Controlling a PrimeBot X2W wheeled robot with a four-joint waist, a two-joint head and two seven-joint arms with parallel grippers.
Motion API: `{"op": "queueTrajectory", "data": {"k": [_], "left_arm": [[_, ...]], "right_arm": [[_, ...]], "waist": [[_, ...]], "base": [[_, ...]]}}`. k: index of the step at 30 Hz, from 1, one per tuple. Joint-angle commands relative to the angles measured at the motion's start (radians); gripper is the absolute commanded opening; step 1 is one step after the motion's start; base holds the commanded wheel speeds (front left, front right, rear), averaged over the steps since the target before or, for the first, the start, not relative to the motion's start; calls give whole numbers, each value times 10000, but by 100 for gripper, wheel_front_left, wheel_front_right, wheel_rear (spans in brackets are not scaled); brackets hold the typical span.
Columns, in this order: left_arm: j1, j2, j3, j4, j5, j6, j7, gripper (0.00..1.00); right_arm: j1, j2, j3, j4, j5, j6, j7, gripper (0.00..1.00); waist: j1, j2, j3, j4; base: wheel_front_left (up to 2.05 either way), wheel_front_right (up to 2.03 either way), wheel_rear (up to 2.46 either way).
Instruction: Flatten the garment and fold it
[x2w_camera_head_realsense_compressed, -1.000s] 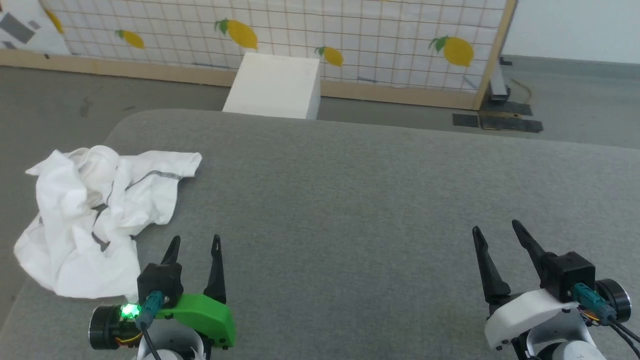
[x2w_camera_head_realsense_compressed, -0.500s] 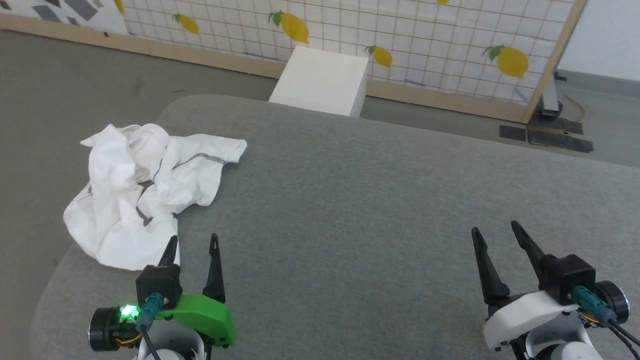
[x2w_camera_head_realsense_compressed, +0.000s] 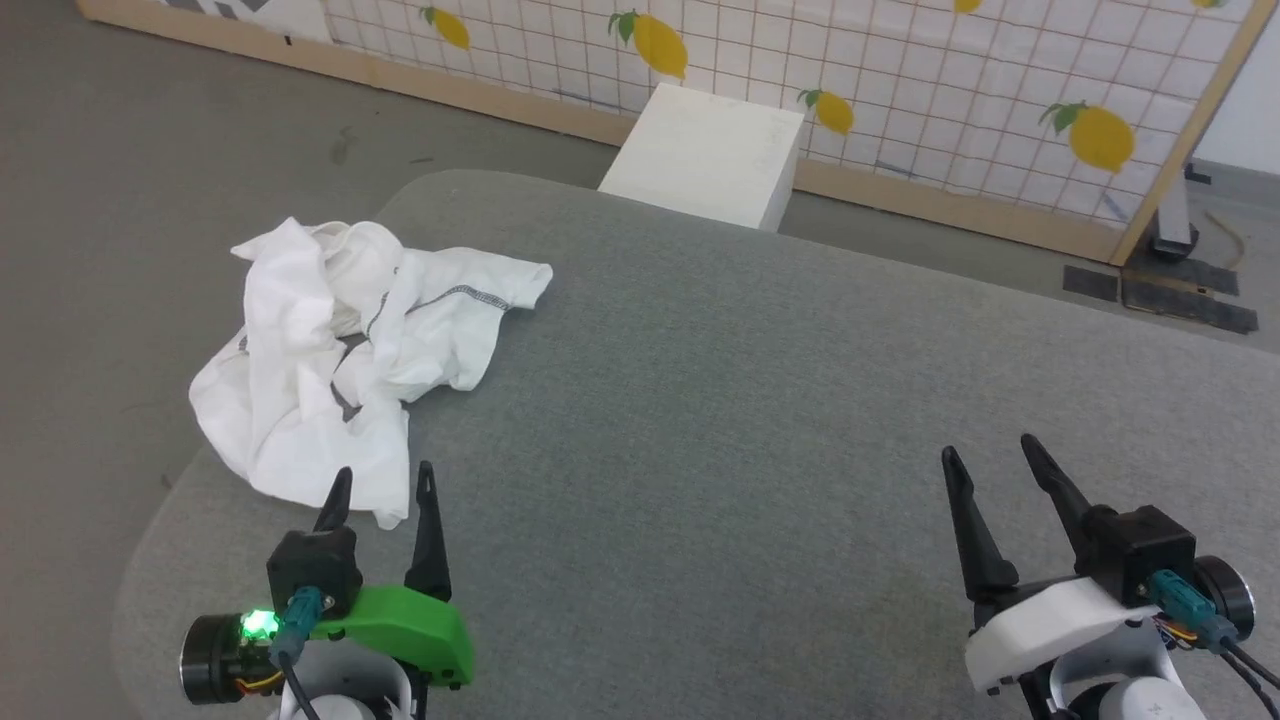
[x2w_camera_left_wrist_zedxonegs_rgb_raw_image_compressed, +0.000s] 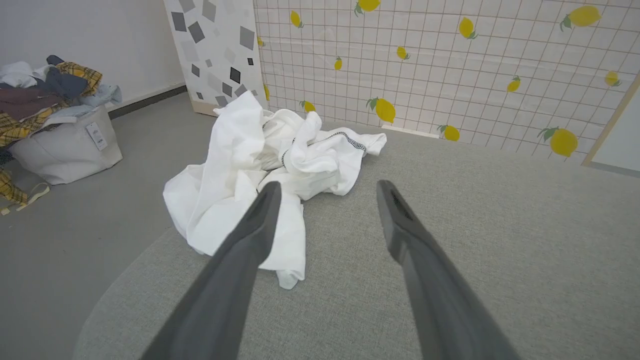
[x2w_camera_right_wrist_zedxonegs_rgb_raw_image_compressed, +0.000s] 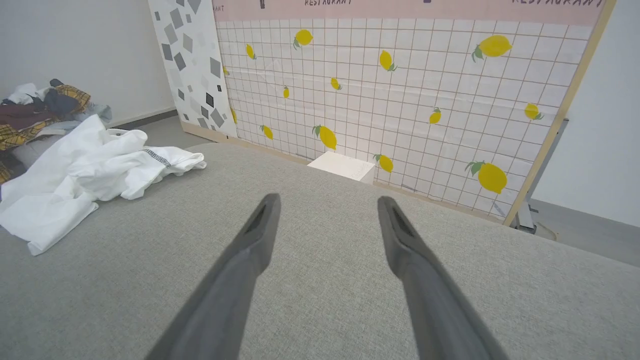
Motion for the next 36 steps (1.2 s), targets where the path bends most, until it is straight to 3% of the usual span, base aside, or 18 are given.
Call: {"op": "queueTrajectory", "data": {"k": [1, 36], "left_arm": [[-178, 31, -19, 48, -50, 91, -117, 100], [-182, 161, 149, 321, -485, 598, -835, 100]], "right_arm": [[-182, 9, 18, 45, 87, -8, -102, 100], [-340, 15, 167, 426, 502, -13, -796, 100]], "waist": [[0, 0, 24, 116], [0, 0, 105, 1568]], "base": [[0, 0, 0], [0, 0, 0]]}}
